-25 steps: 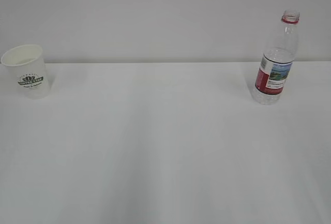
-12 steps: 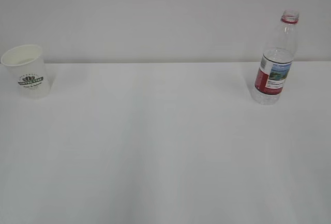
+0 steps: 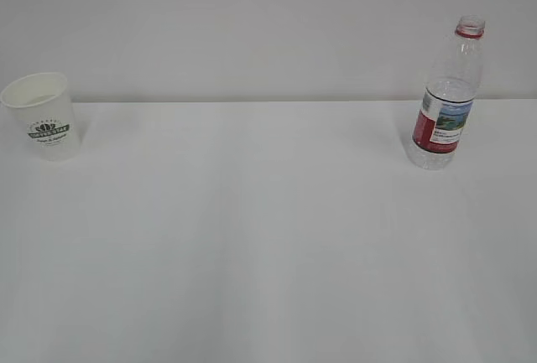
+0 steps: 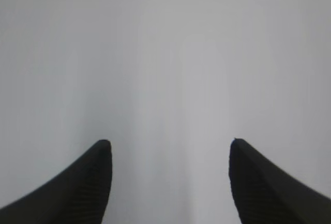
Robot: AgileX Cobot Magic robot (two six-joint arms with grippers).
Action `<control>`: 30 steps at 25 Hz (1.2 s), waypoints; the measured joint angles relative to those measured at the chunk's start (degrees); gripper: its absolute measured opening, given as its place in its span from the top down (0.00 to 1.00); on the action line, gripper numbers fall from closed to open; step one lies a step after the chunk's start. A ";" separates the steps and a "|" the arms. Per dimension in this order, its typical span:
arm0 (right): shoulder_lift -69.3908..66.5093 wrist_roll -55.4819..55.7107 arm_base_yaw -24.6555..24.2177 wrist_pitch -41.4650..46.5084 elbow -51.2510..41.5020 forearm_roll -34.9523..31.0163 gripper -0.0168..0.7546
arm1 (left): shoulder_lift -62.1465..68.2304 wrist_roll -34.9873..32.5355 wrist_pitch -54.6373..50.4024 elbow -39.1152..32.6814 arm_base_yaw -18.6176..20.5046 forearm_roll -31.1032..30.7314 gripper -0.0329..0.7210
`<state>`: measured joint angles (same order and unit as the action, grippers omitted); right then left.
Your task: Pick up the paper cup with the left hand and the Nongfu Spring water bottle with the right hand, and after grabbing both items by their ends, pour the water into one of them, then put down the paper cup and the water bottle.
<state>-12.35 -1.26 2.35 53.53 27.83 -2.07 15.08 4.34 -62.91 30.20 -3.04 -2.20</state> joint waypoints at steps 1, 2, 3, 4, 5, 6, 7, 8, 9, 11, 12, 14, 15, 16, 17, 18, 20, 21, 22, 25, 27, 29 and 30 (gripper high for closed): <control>0.00 0.00 0.00 0.64 0.15 -0.08 0.22 | 0.00 0.00 0.15 0.00 -0.10 0.00 0.27; 0.00 0.00 0.00 1.60 0.53 -0.31 0.22 | 0.00 0.00 0.14 0.00 -0.25 0.00 0.27; 0.00 0.00 0.00 2.50 0.83 -0.43 0.22 | 0.00 0.00 0.14 0.00 -0.37 0.00 0.27; 0.00 0.12 0.00 3.81 1.04 -0.54 0.22 | 0.00 0.00 0.14 0.00 -0.61 0.03 0.27; 0.00 0.12 0.00 5.13 1.28 -0.54 0.22 | 0.00 0.00 0.14 0.00 -0.66 0.14 0.27; 0.00 0.12 0.00 6.44 1.43 -0.54 0.22 | 0.00 0.00 0.14 0.00 -0.76 0.13 0.27; 0.00 0.12 0.00 7.62 1.43 -0.42 0.22 | 0.00 0.00 0.14 0.00 -0.80 0.13 0.27; 0.03 0.12 0.00 8.92 1.31 -0.27 0.22 | 0.00 0.00 0.14 0.00 -0.80 0.13 0.27; 0.12 0.19 0.00 9.80 1.01 -0.01 0.22 | 0.00 0.00 0.14 0.00 -0.80 0.13 0.27; 0.12 0.19 0.00 10.87 0.52 0.12 0.22 | 0.00 0.00 0.17 0.00 -0.80 0.13 0.27; 0.12 0.24 0.00 11.18 0.52 0.12 0.22 | 0.00 0.00 0.17 0.00 -0.80 0.13 0.27; 0.12 0.34 0.00 11.18 0.44 0.12 0.22 | 0.00 0.00 0.17 0.00 -0.89 0.13 0.27; 0.12 0.33 0.00 11.18 0.44 0.16 0.22 | -0.11 0.00 0.17 0.00 -0.89 0.13 0.27; 0.12 0.33 0.00 11.18 0.44 0.16 0.22 | -0.41 0.00 0.17 0.00 -0.89 0.13 0.27; 0.12 0.33 0.00 11.18 0.44 0.16 0.22 | -0.94 0.00 0.17 0.00 -0.89 0.16 0.27; 0.12 0.33 0.00 11.18 0.44 0.16 0.22 | -1.76 0.00 0.17 0.00 -0.89 0.16 0.27; 0.12 0.37 0.00 11.18 0.44 0.16 0.22 | -3.58 0.00 0.17 0.00 -0.89 0.16 0.27; 0.12 0.37 0.00 11.18 0.44 0.26 0.22 | -4.44 0.00 0.17 0.00 -0.89 0.26 0.27; 0.12 0.37 0.00 11.18 0.44 0.26 0.22 | -5.48 0.00 0.17 0.00 -0.89 0.26 0.27; 0.12 0.37 0.00 11.18 0.44 0.26 0.22 | -8.50 0.00 0.17 0.00 -0.89 0.38 0.27; 0.58 0.37 0.00 11.18 0.44 0.30 0.22 | -10.86 0.00 0.17 0.00 -0.89 0.38 0.27; 1.85 0.37 0.00 11.21 0.44 0.30 0.22 | -12.99 0.00 0.17 0.00 -0.89 0.38 0.27; 2.78 0.37 0.00 11.31 0.44 0.30 0.22 | -14.11 0.00 0.17 0.00 -0.89 0.38 0.27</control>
<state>-9.57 -0.88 2.35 64.84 28.26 -1.77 0.97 4.34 -62.74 30.20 -3.93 -1.82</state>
